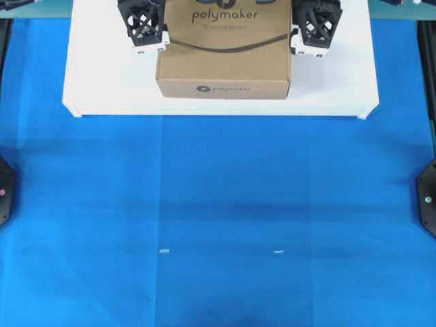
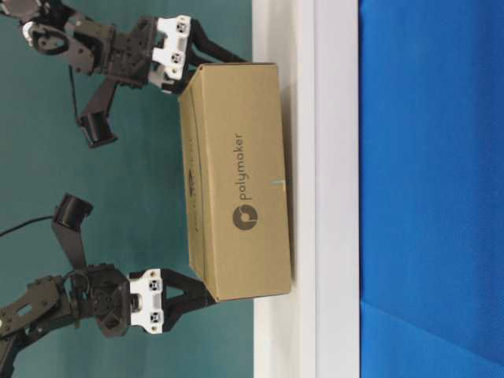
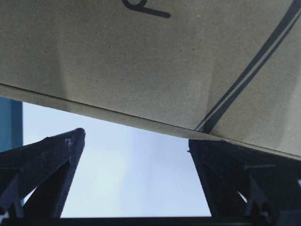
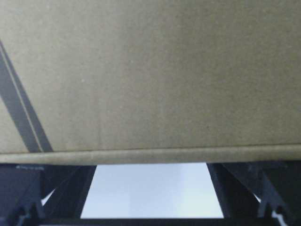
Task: Place the cardboard box on the stand after clamping it between your arms.
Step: 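Lower the box onto the white stand with both grippers, then release the box and pull both grippers outward away from it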
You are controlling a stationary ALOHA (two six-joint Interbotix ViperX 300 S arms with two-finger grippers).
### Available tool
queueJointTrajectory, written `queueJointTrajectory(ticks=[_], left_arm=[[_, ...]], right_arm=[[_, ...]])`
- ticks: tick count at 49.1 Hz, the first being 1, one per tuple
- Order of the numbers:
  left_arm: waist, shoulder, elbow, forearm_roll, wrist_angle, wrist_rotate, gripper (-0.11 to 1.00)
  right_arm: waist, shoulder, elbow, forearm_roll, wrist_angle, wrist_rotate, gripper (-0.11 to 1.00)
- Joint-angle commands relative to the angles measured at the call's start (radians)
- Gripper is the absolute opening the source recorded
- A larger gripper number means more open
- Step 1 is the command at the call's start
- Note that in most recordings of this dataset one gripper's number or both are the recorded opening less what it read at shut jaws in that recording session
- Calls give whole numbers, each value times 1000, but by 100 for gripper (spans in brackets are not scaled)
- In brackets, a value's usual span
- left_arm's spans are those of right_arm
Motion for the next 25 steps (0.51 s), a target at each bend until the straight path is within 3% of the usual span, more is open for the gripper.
queueJointTrajectory(ticks=[1,16,25], left_arm=[[-49,-15,-110,-25,-94,-20,88],[-29,-20,-8,-25,-103,-18,88],[2,-46,69,-25,-167,-15,88]], right_arm=[[34,-5,-86,89,-49,14,96],[-6,5,-17,89,-80,-31,96],[-20,-9,46,87,-124,-37,96]])
